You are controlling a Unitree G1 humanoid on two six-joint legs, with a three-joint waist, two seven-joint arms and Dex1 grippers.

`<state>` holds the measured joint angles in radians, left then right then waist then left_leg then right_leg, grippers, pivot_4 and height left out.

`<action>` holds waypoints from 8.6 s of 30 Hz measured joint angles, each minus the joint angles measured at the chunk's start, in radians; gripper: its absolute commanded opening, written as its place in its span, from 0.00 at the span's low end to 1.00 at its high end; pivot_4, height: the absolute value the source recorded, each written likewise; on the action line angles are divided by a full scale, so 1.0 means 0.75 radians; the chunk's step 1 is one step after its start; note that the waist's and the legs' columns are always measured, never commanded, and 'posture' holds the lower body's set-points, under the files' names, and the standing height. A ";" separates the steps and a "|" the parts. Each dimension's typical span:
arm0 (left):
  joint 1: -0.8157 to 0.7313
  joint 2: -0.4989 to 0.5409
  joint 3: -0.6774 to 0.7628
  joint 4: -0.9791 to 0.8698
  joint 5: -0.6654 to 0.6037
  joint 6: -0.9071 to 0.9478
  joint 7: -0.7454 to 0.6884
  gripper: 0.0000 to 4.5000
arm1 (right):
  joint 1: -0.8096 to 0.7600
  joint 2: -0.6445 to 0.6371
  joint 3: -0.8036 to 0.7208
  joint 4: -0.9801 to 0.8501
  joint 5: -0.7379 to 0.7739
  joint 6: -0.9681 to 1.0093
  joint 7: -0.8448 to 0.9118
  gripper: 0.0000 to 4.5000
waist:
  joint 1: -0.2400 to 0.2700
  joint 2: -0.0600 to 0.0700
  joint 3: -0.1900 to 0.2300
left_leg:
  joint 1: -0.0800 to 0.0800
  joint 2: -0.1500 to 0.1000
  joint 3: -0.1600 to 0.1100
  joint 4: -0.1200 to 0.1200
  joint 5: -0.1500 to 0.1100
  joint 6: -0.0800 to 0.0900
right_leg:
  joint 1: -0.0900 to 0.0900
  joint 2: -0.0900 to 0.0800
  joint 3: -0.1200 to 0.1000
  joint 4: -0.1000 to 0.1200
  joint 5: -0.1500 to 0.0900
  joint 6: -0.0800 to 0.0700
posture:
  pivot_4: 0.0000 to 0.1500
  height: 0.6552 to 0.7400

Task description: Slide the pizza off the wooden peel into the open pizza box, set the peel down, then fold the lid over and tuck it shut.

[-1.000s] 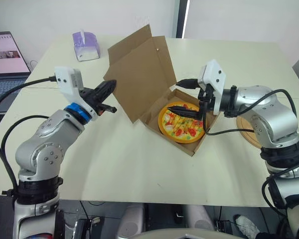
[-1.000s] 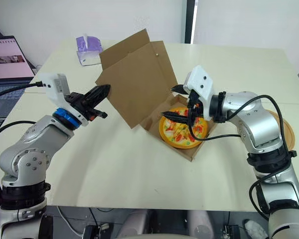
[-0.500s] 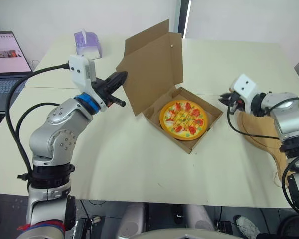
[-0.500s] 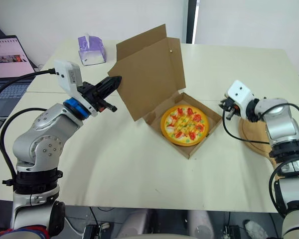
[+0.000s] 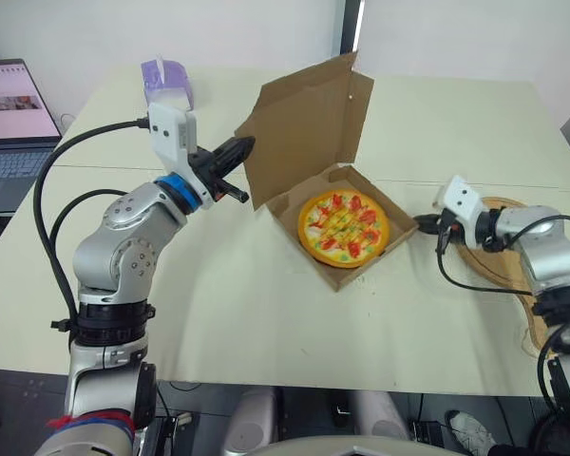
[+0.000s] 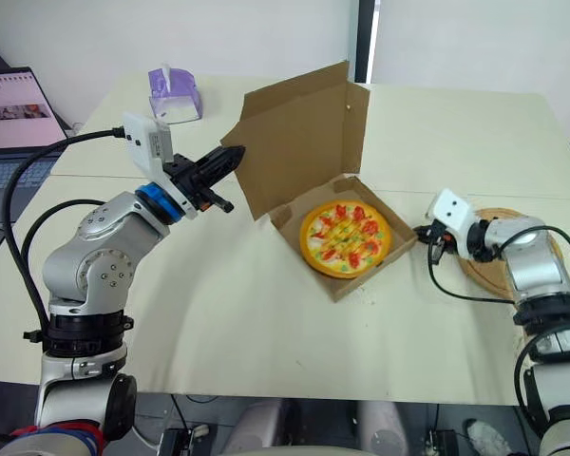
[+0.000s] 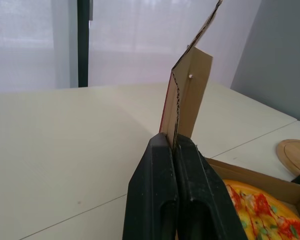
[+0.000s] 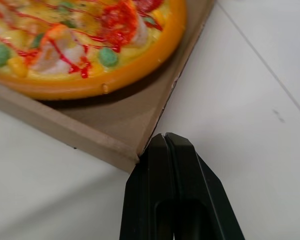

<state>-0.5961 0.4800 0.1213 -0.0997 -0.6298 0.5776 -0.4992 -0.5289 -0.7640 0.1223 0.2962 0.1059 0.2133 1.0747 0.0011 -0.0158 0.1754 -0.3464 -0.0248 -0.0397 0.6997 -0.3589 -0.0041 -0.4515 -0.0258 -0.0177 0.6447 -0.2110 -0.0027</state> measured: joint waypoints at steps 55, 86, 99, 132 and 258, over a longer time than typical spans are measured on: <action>-0.319 -0.109 -0.006 0.472 0.213 -0.153 -0.228 0.00 | -0.135 0.359 -0.334 -0.446 0.280 0.337 -0.587 0.99 | -0.003 0.000 0.000 | -0.001 0.000 0.001 0.012 0.000 0.000 | 0.001 0.001 0.001 0.007 0.005 0.000 | 1.00 1.00; -0.295 -0.144 0.006 0.349 0.252 -0.058 -0.044 0.00 | -0.289 0.536 -0.290 -0.473 0.254 0.515 -0.850 0.01 | -0.004 0.000 0.000 | -0.004 0.000 0.001 0.012 0.000 0.000 | -0.003 0.001 0.002 0.007 0.005 0.000 | 1.00 1.00; -0.210 -0.178 0.087 0.054 0.212 0.190 0.088 0.00 | -0.301 0.696 -0.278 -0.693 0.225 0.752 -1.096 0.01 | -0.005 0.000 0.000 | -0.005 0.000 0.003 0.014 0.000 0.000 | -0.007 0.001 0.004 0.014 0.005 0.000 | 1.00 1.00; 0.217 -0.254 0.082 -0.358 0.222 0.092 0.192 0.00 | 0.006 0.981 -0.230 -1.166 0.226 1.010 -1.326 0.01 | -0.013 0.001 -0.002 | -0.001 0.000 0.006 0.014 0.000 0.001 | -0.005 0.003 0.008 0.017 0.005 -0.001 | 1.00 1.00; -0.179 0.423 -0.322 0.482 0.426 -0.122 -1.085 0.00 | 0.041 0.338 0.117 -0.606 0.278 0.466 -0.221 0.01 | -0.036 -0.008 0.001 | -0.002 0.002 0.003 0.004 0.002 0.002 | -0.006 0.004 0.003 0.010 0.003 -0.004 | 1.00 1.00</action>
<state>-0.7305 0.7973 -0.1200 0.2621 -0.3103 0.4859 -1.3126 -0.4982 -0.5107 0.2103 -0.1586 0.3142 0.5628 0.9091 -0.0256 -0.0219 0.1762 -0.3481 -0.0235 -0.0374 0.7029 -0.3574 -0.0023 -0.4561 -0.0231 -0.0154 0.6519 -0.2086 -0.0060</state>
